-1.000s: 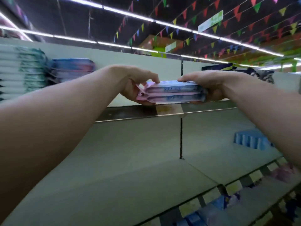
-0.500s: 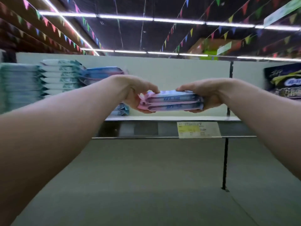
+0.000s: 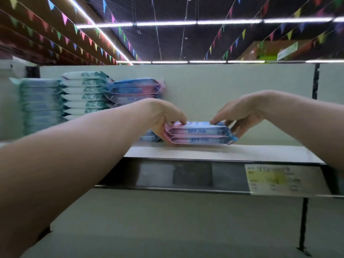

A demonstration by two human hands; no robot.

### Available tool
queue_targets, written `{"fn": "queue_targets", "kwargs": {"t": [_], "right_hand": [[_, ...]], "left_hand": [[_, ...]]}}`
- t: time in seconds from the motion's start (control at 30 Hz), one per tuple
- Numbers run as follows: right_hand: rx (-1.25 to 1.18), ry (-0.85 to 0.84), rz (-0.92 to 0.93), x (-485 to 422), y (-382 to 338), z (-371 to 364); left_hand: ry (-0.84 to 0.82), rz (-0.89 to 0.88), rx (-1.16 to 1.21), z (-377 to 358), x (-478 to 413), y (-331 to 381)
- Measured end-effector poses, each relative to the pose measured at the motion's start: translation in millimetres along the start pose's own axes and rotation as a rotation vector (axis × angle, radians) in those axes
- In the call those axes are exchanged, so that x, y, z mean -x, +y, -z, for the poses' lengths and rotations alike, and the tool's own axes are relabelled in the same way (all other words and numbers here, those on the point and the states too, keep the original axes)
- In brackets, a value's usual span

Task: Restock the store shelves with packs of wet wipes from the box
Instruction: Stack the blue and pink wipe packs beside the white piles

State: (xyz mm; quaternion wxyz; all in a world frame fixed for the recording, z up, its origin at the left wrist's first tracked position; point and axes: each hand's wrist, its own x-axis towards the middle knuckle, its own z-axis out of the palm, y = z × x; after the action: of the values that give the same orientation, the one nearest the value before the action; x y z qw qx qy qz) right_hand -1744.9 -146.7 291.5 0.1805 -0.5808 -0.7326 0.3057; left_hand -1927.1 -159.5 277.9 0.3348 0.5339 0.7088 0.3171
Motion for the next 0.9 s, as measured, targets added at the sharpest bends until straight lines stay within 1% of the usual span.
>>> {"fn": "queue_targets", "kwargs": {"t": [0.07,0.2,0.33,0.43,0.5,0.6,0.67,0.8,0.9], "right_hand": [[0.026,-0.010,-0.001,-8.2,-3.4,-2.3],[0.053,-0.074,-0.018,-17.5,1.2,-1.5],[0.076,-0.155,0.040,-12.1,7.2,10.0],[0.165,-0.153,0.073,-8.9,12.9,14.4],[0.205,-0.131,0.086,-9.5,16.2,14.1],[0.215,-0.107,0.108,-11.6,17.7,13.2],[0.220,-0.113,0.111,-13.0,16.4,13.0],[0.271,-0.114,0.101,-11.7,13.0,10.2],[0.306,-0.115,0.100,-11.6,13.0,6.8]], "left_hand": [[0.017,0.009,-0.048,0.3,-6.3,2.5],[0.057,-0.035,-0.230,-3.8,-5.5,8.7],[-0.040,-0.052,-0.252,6.3,5.2,12.6],[-0.071,-0.096,-0.287,15.9,11.5,10.7],[-0.103,-0.142,-0.407,13.8,13.4,7.7],[-0.052,-0.229,-0.556,6.1,12.2,4.0],[-0.009,-0.252,-0.594,4.0,11.5,3.5],[-0.017,-0.290,-0.635,2.0,12.0,3.3],[-0.021,-0.323,-0.721,-0.2,8.6,2.5]]}}
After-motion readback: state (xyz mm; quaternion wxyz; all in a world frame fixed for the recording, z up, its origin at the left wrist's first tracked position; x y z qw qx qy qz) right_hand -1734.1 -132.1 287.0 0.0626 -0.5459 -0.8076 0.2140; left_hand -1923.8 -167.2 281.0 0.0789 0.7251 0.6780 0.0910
